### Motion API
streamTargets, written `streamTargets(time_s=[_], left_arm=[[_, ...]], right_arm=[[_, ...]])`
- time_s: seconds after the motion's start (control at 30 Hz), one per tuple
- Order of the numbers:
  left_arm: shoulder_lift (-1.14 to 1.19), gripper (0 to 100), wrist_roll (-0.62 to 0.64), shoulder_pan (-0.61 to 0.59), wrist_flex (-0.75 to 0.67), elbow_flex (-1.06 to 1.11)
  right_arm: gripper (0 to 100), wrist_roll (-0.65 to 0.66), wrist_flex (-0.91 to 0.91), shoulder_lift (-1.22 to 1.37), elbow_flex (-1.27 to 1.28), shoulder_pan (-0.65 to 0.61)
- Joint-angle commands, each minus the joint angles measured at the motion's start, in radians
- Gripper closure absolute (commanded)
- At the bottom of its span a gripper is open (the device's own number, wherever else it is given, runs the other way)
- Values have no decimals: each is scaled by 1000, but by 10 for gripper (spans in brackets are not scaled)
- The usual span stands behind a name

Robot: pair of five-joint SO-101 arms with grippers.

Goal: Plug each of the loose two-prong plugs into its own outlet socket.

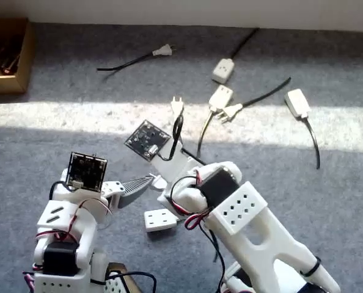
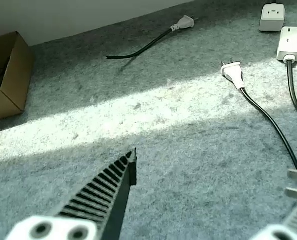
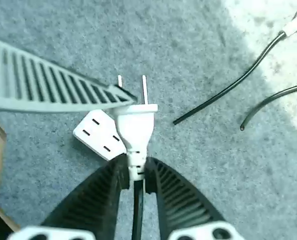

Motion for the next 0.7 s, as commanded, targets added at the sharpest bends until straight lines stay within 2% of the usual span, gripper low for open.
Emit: streamTargets(time_s=[0.0, 0.17, 0.37, 0.53, 0.67], left_arm=[[-2, 511, -12, 12, -40, 16], [-1, 511, -12, 18, -38, 16], [-1, 511, -12, 13, -37, 16], [-2, 511, -17, -79, -44, -21], [-2, 511, -17, -102, -43, -93]], right_arm=[[992, 31, 120, -62, -217, 15], [992, 34, 197, -64, -311, 16], [992, 34, 194, -61, -306, 15], [992, 41, 213, -65, -177, 31], [992, 41, 134, -73, -33, 31]])
